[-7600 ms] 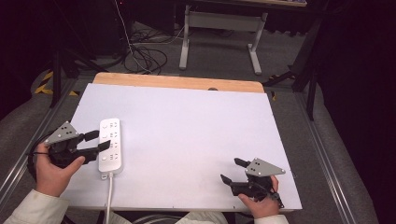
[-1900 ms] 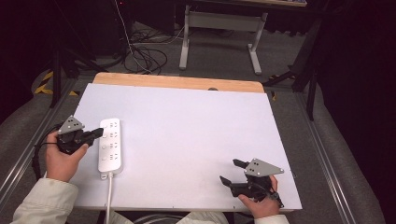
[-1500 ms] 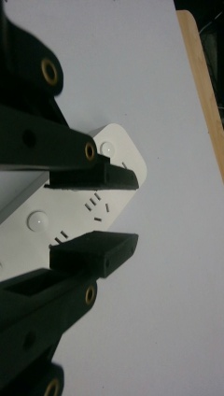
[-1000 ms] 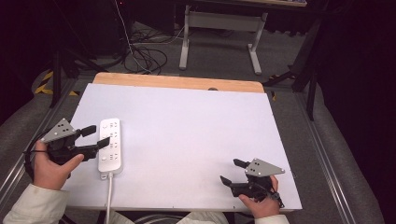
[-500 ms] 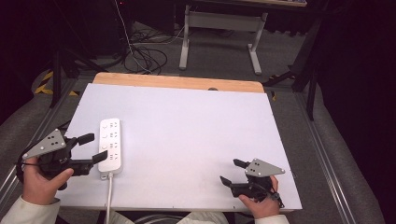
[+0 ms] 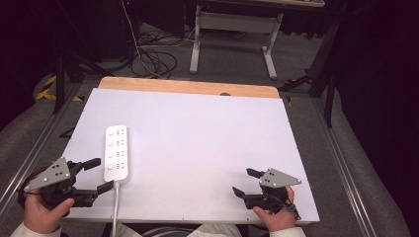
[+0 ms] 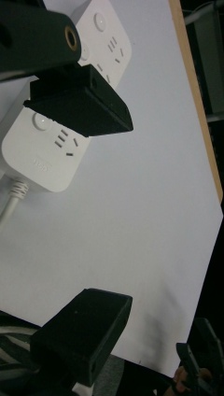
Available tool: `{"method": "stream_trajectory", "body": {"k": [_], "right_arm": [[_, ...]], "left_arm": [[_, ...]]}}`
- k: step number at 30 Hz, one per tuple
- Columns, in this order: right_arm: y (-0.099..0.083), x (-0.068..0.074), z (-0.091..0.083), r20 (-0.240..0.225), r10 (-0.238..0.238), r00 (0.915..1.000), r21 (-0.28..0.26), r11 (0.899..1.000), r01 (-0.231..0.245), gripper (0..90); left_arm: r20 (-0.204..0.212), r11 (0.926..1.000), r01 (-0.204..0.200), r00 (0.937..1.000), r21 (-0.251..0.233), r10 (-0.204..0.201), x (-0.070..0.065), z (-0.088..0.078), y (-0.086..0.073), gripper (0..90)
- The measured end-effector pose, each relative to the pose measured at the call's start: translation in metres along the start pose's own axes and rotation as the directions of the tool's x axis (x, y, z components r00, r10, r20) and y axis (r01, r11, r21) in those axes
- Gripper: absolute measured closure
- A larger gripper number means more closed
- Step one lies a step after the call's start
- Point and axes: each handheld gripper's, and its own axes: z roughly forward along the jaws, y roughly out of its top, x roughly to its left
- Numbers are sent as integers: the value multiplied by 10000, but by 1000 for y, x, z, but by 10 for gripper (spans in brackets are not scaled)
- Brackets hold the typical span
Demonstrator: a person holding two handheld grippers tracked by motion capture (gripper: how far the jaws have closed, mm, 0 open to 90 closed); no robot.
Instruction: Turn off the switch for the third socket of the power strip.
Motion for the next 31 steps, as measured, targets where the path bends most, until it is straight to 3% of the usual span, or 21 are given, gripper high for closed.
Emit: {"method": "stream_trajectory", "body": {"k": [5,11,14,20,22,25,27,31], "right_arm": [[0,0,0,-6,3,10000,-15,10000,-3,230],[0,0,-1,14,12,10000,-27,10000,-12,228],[0,-1,-1,7,10,10000,-28,10000,-10,226],[-1,-1,-1,-5,45,10000,-29,10000,-45,224],[-1,-1,-1,0,50,10000,-22,10000,-50,224],[-1,-1,0,38,80,10000,5,10000,-80,224],[-1,-1,0,88,86,9999,39,10000,-86,224],[-1,-2,1,212,150,9997,111,9998,-152,224]], "left_arm": [[29,9998,-196,9998,34,196,-1,5,-10,154],[281,9980,630,9976,5,-630,0,15,-29,158],[102,9977,673,9977,-2,-673,0,15,-33,159],[-149,9990,368,9992,234,-365,2,14,-34,160],[-204,9987,442,9988,235,-437,2,14,-33,157],[-678,9969,732,9952,304,-710,1,14,-32,172],[-693,9965,795,9946,240,-777,1,14,-32,185],[-778,9981,571,9954,237,-551,1,15,-31,172]]}}
